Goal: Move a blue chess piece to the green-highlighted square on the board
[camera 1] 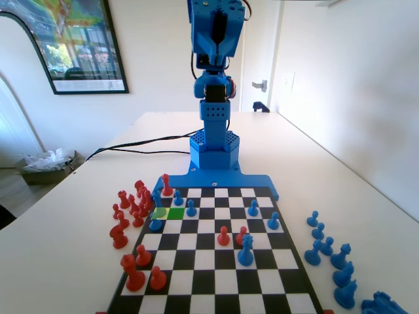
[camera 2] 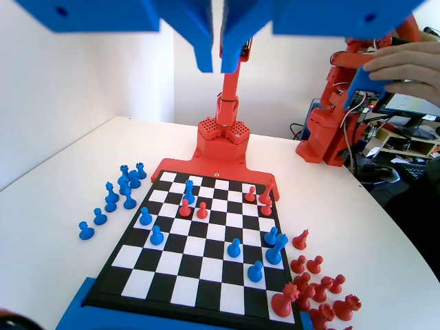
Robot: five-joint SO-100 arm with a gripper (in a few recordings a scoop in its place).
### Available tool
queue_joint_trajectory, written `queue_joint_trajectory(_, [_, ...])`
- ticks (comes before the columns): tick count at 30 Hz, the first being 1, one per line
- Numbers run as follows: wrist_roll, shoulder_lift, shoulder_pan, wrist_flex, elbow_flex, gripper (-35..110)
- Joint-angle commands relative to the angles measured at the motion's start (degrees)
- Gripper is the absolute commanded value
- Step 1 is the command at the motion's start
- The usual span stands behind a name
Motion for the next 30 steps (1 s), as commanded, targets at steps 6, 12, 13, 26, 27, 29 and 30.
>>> queue_joint_trajectory(6, [-0.09,1.23,0.35,-0.88,0.44,1])
queue_joint_trajectory(12, [-0.09,1.23,0.35,-0.88,0.44,1])
queue_joint_trajectory(13, [-0.09,1.23,0.35,-0.88,0.44,1])
queue_joint_trajectory(26, [1.41,0.35,0.35,-0.62,0.18,1])
queue_joint_trajectory(27, [1.93,-0.53,0.44,-0.53,-0.26,1])
queue_joint_trajectory(29, [2.46,-3.43,0.79,-0.53,-1.76,1])
queue_joint_trajectory(30, [2.99,-4.83,0.88,-0.7,-2.64,1])
